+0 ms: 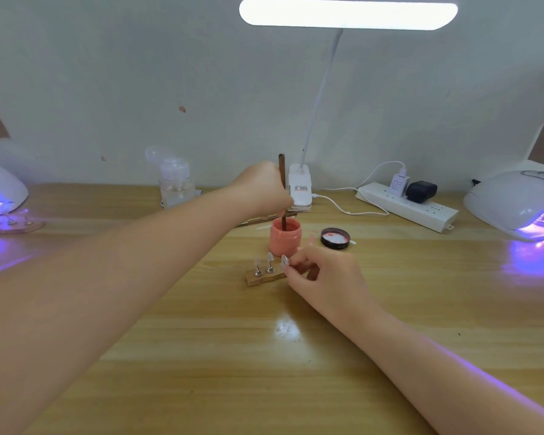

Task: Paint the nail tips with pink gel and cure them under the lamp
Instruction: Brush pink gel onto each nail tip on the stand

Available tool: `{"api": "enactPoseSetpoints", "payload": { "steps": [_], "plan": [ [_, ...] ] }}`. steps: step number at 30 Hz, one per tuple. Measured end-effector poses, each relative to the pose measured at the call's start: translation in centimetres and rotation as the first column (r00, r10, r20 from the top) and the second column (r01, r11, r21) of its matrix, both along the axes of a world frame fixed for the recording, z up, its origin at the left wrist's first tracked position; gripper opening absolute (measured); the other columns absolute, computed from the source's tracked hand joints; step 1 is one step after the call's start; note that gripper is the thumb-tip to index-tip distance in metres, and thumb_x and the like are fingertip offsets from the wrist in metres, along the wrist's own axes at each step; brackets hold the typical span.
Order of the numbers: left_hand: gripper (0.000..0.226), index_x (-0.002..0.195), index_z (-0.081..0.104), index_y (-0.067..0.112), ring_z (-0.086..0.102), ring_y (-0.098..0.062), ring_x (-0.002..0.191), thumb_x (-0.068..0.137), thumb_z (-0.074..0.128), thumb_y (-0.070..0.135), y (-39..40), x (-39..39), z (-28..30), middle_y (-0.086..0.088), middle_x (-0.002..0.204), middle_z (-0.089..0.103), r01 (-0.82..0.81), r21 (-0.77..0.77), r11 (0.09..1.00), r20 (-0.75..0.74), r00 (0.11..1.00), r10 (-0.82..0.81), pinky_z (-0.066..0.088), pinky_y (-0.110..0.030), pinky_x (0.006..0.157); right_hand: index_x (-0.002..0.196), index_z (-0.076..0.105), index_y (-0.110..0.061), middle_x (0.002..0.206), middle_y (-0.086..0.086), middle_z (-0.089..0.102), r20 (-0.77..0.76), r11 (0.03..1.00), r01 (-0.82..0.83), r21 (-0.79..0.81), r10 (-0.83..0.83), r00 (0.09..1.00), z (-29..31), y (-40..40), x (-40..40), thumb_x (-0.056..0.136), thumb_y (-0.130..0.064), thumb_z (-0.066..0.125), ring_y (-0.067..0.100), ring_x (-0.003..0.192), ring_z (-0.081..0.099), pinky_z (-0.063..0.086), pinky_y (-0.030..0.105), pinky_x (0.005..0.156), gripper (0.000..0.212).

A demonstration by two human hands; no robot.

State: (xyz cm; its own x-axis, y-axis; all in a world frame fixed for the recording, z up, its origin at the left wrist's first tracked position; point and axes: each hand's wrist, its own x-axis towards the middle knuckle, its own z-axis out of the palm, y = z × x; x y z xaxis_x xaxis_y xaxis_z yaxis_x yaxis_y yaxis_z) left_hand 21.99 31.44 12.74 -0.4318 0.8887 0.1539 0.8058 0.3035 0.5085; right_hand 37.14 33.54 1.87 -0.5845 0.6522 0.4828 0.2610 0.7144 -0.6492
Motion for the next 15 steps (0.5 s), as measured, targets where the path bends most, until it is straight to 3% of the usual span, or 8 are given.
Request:
{"api": "enactPoseSetpoints", "payload": {
  "steps": [3, 6, 8, 11, 15],
  "plan": [
    [0.026, 0.065, 0.048, 0.014, 0.046, -0.013, 0.053, 0.088, 0.061, 0.015, 0.5, 0.3, -0.8, 0.001, 0.060, 0.049, -0.011, -0.049, 0.999, -0.041, 0.999, 0.009, 0.034, -0.023, 0.047, 0.078, 0.072, -0.017, 0.067, -0.014, 0.063, -0.005, 1.000, -0.006, 0.016, 0.006, 1.000, 0.0, 0.0, -0.1, 0.081, -0.016, 0.073, 0.003, 0.058, 0.052, 0.047, 0.020, 0.064, 0.003],
    [0.030, 0.063, 0.044, 0.014, 0.040, -0.014, 0.053, 0.088, 0.060, 0.013, 0.7, 0.1, -1.4, 0.001, 0.061, 0.045, -0.031, -0.055, 0.998, -0.025, 0.999, 0.029, 0.028, -0.023, 0.047, 0.079, 0.073, -0.016, 0.067, -0.012, 0.063, -0.003, 1.000, -0.007, 0.029, 0.007, 1.000, 0.0, 0.0, -0.1, 0.081, -0.016, 0.073, 0.003, 0.058, 0.051, 0.047, 0.020, 0.064, 0.002],
    [0.023, 0.067, 0.051, 0.011, 0.045, -0.016, 0.058, 0.089, 0.058, 0.013, 0.6, -0.3, -1.2, -0.001, 0.066, 0.054, -0.046, -0.006, 0.999, 0.019, 0.999, 0.046, 0.034, -0.025, 0.053, 0.078, 0.072, -0.016, 0.067, -0.013, 0.062, -0.003, 1.000, -0.008, 0.030, 0.008, 1.000, 0.1, 0.0, -0.1, 0.081, -0.015, 0.072, 0.003, 0.058, 0.051, 0.045, 0.018, 0.064, 0.003],
    [0.013, 0.076, 0.062, 0.007, 0.054, -0.016, 0.063, 0.087, 0.056, 0.010, 0.3, -1.7, -0.8, -0.002, 0.069, 0.067, -0.159, 0.149, 0.976, 0.303, 0.947, 0.108, 0.046, -0.029, 0.063, 0.078, 0.072, -0.015, 0.067, -0.011, 0.063, -0.004, 1.000, -0.007, 0.019, 0.007, 1.000, 0.2, 0.0, -0.1, 0.081, -0.014, 0.072, 0.004, 0.059, 0.052, 0.046, 0.020, 0.065, 0.003],
    [0.006, 0.082, 0.061, 0.004, 0.043, -0.010, 0.042, 0.087, 0.058, 0.007, -1.1, -3.2, -1.4, -0.001, 0.048, 0.062, -0.325, 0.212, 0.922, 0.655, 0.747, 0.113, 0.038, -0.017, 0.043, 0.080, 0.072, -0.012, 0.067, -0.009, 0.062, -0.005, 1.000, -0.015, 0.027, 0.015, 1.000, 0.4, -0.2, -0.1, 0.081, -0.013, 0.071, 0.006, 0.060, 0.053, 0.047, 0.024, 0.066, 0.002]
  ]
}}
